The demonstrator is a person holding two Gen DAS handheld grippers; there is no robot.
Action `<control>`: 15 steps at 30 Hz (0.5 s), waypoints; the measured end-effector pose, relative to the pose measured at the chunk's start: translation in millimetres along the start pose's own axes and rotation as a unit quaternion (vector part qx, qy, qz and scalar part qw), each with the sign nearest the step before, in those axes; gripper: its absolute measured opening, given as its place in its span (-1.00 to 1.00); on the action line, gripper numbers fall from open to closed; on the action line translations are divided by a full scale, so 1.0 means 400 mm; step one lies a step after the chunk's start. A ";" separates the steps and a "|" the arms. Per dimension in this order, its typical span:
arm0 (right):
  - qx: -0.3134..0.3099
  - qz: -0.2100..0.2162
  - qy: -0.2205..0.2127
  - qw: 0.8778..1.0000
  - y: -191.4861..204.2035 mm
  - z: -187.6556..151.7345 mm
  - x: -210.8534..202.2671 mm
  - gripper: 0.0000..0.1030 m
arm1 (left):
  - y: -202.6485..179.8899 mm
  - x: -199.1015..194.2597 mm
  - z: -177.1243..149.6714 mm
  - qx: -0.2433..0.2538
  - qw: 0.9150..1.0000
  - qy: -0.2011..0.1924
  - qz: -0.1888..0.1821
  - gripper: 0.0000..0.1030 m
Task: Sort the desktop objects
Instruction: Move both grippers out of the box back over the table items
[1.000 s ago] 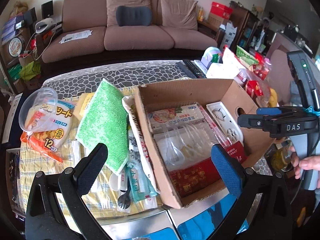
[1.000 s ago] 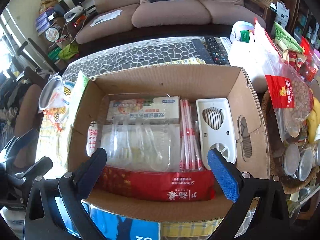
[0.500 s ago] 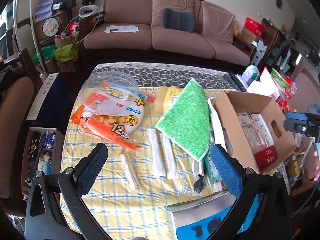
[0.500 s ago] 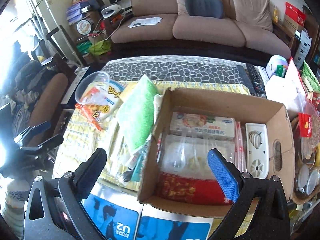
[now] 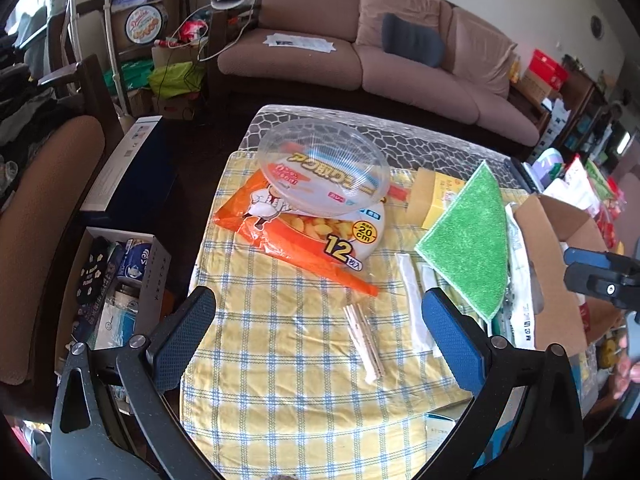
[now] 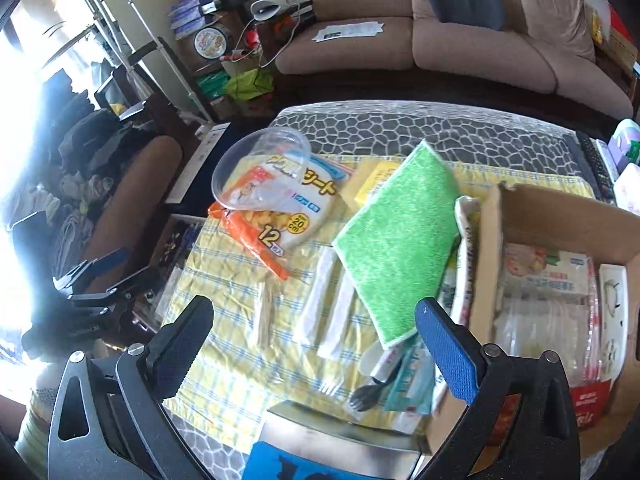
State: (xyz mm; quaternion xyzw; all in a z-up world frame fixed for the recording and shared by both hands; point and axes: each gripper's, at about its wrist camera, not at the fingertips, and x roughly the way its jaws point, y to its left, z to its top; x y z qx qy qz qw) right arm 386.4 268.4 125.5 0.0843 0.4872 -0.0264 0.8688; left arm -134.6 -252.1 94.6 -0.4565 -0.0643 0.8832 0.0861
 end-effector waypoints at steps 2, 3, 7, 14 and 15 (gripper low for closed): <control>-0.002 0.005 0.010 1.000 0.025 0.002 0.054 0.99 | 0.031 0.012 0.002 -0.009 1.000 0.002 0.004 1.00; -0.002 0.009 0.015 1.000 0.034 0.004 0.078 0.99 | 0.045 0.017 0.003 -0.013 1.000 0.002 0.007 1.00; -0.002 0.019 0.027 0.999 0.062 0.008 0.157 0.99 | 0.088 0.039 0.009 -0.023 1.000 0.003 0.014 1.00; 0.001 0.020 0.039 0.999 0.066 0.018 0.231 0.99 | 0.115 0.079 0.021 -0.032 0.999 0.012 0.016 1.00; 0.002 0.018 0.041 0.999 0.064 0.020 0.236 0.99 | 0.115 0.082 0.020 -0.032 0.999 0.013 0.016 1.00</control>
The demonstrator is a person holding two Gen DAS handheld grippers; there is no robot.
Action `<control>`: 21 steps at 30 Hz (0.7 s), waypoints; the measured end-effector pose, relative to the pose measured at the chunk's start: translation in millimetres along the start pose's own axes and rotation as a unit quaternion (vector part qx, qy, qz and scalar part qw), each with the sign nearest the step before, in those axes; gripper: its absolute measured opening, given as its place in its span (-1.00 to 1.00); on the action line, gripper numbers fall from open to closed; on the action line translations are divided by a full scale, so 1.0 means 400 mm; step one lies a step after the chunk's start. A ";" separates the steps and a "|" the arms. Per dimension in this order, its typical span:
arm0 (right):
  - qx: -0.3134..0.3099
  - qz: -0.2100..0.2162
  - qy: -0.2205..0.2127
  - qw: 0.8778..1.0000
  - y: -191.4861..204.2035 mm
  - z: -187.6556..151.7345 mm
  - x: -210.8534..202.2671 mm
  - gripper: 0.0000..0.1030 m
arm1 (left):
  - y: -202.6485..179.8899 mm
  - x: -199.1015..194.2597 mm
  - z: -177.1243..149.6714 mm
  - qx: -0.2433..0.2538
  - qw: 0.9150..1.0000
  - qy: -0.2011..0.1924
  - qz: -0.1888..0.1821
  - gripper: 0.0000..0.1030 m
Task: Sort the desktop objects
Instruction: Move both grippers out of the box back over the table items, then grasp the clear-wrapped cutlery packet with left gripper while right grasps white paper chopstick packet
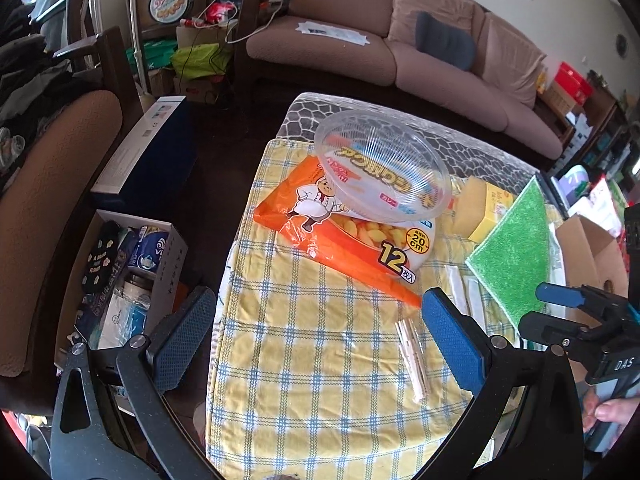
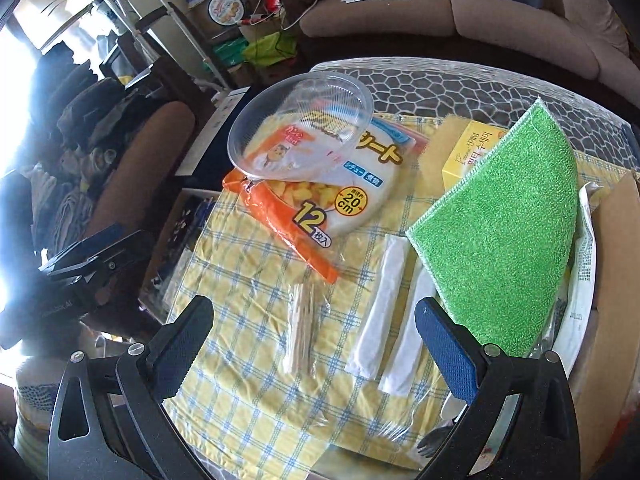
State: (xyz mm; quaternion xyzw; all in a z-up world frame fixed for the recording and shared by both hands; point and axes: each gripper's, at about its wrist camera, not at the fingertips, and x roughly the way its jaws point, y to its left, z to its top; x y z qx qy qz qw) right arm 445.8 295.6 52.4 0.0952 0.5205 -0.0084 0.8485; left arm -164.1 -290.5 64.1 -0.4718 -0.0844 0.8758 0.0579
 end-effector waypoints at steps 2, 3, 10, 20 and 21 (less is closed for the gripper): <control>-0.002 -0.006 0.002 1.000 -0.006 0.003 0.007 0.99 | -0.004 0.011 -0.003 0.001 1.000 0.004 -0.002 1.00; -0.002 -0.010 0.002 1.000 -0.009 0.004 0.010 0.99 | -0.004 0.017 -0.006 0.001 1.000 0.006 -0.004 1.00; 0.003 -0.020 0.011 1.000 -0.029 0.004 0.032 0.76 | -0.017 0.064 -0.027 0.000 0.999 0.028 -0.015 1.00; 0.030 -0.023 0.005 0.999 -0.059 0.020 0.053 0.48 | 0.010 0.081 0.011 -0.014 0.999 0.024 -0.017 0.68; 0.031 -0.022 0.004 0.999 -0.060 0.023 0.055 0.48 | 0.013 0.084 0.014 -0.016 0.999 0.026 -0.019 0.68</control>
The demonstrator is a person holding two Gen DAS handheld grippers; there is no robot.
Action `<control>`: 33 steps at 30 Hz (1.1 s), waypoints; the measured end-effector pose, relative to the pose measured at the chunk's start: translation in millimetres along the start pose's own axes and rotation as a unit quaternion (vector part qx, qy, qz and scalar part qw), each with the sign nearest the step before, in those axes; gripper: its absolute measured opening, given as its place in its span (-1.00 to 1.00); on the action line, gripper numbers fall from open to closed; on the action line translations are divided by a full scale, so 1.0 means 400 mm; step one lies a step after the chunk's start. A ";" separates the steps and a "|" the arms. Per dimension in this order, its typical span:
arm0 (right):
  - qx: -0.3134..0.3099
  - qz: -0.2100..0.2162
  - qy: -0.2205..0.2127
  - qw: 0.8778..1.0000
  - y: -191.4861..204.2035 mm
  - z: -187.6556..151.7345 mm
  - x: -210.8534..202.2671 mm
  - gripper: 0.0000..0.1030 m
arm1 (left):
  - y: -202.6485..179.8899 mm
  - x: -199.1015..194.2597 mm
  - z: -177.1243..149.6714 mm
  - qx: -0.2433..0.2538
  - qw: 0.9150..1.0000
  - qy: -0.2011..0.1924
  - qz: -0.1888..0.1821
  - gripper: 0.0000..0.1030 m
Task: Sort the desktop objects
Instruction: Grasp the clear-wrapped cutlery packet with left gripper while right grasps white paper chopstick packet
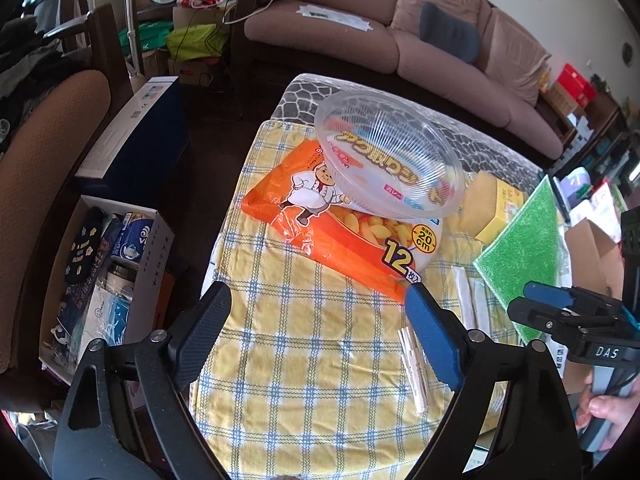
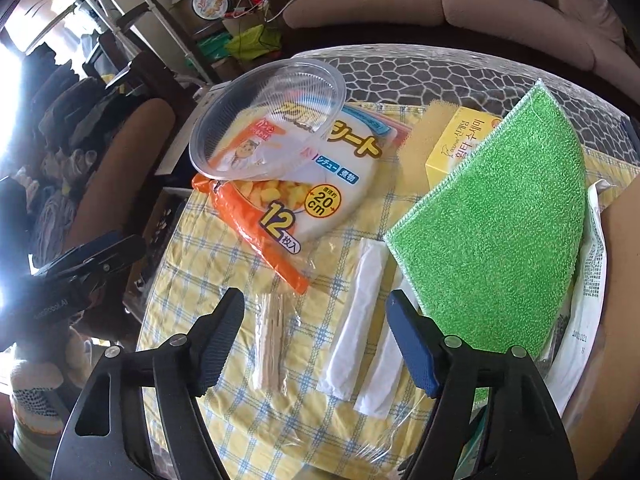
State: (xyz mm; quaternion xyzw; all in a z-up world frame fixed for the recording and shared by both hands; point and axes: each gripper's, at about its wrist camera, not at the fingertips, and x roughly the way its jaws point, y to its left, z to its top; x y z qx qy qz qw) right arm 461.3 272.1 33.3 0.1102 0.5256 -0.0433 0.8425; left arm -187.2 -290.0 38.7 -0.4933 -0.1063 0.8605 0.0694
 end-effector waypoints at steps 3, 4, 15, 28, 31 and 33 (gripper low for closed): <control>-0.002 -0.002 0.007 1.000 -0.002 0.001 0.009 0.48 | 0.001 0.010 -0.011 0.000 1.000 0.006 -0.003 0.72; -0.005 -0.006 0.010 1.000 -0.002 -0.001 0.013 0.48 | -0.001 0.017 -0.022 0.001 1.000 0.011 -0.004 0.72; 0.011 -0.027 0.040 0.999 -0.040 -0.060 0.066 0.45 | -0.107 0.126 -0.185 0.014 0.997 0.080 -0.012 0.56; 0.042 -0.016 0.042 0.998 -0.078 -0.076 0.059 0.45 | -0.218 0.191 -0.233 0.053 0.995 0.074 0.038 -0.20; 0.048 -0.017 0.049 0.998 -0.083 -0.085 0.067 0.45 | -0.222 0.188 -0.235 0.055 0.996 0.074 0.013 -0.77; 0.053 -0.018 0.054 0.997 -0.086 -0.090 0.076 0.45 | -0.223 0.187 -0.235 0.061 0.995 0.076 0.012 -0.78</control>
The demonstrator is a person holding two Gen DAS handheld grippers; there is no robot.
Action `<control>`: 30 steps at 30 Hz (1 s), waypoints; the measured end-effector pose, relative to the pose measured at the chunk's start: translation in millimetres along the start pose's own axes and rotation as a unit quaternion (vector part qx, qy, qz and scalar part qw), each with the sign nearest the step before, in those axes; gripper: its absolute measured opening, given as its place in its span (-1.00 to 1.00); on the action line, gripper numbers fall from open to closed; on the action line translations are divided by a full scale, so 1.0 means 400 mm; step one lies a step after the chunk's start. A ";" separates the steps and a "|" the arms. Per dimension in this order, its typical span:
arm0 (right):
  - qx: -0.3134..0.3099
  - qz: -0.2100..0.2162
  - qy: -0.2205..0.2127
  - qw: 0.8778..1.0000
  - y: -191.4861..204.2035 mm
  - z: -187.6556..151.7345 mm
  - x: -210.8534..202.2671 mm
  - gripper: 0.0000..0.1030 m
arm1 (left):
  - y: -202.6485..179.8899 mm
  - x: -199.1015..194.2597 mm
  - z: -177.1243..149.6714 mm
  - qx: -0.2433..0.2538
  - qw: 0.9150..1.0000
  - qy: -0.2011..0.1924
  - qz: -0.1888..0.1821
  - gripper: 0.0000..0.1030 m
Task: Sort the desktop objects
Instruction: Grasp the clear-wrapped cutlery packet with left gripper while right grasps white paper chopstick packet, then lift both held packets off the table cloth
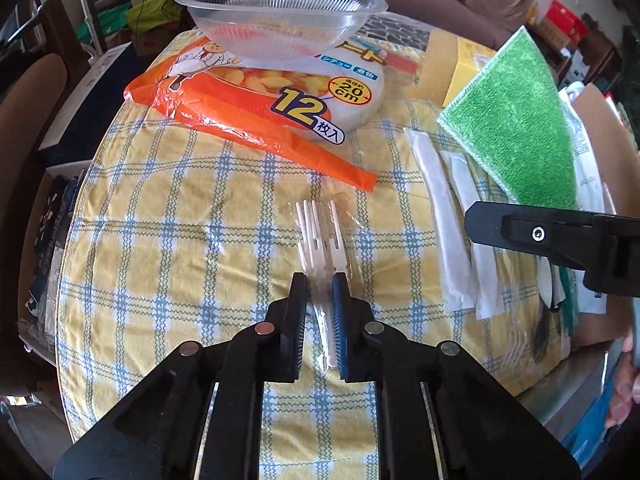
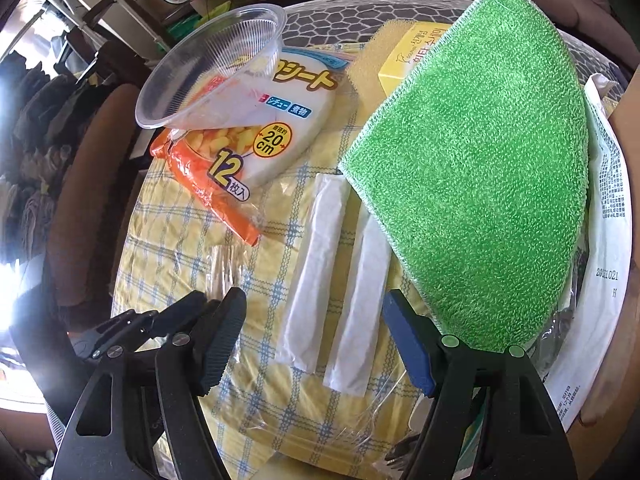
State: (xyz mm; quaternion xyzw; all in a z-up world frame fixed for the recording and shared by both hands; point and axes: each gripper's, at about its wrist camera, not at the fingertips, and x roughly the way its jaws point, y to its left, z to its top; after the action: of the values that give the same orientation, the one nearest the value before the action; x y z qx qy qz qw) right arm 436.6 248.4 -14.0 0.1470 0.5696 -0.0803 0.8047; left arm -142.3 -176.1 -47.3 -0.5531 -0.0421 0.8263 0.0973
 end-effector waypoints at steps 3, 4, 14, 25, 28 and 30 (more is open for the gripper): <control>0.010 -0.005 0.008 1.000 -0.004 -0.005 0.016 0.45 | 0.026 -0.007 -0.002 -0.012 1.000 0.000 -0.018 -0.84; 0.014 -0.012 0.008 1.000 -0.005 -0.005 0.020 0.45 | 0.037 -0.009 -0.003 -0.017 1.000 -0.002 -0.019 -0.84; -0.004 -0.092 0.017 0.996 0.032 -0.004 0.095 0.58 | 0.100 -0.013 -0.007 -0.036 0.999 -0.002 -0.018 -0.70; -0.071 -0.087 0.020 0.994 0.065 -0.015 0.081 -0.59 | 0.102 -0.032 -0.018 -0.031 0.999 -0.005 -0.032 -0.86; -0.051 -0.049 0.018 0.997 0.044 -0.018 0.063 -0.63 | 0.113 -0.040 -0.023 -0.038 0.998 -0.006 -0.040 -0.87; -0.027 -0.014 0.017 0.999 0.022 -0.019 0.049 -0.66 | 0.120 -0.049 -0.023 -0.045 0.998 -0.007 -0.047 -0.89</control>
State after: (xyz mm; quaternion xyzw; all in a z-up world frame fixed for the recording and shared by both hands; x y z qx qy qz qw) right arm 439.1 259.9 -33.7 0.1185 0.5875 -0.0734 0.7971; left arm -131.8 -227.4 -41.5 -0.5483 -0.1058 0.8220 0.1112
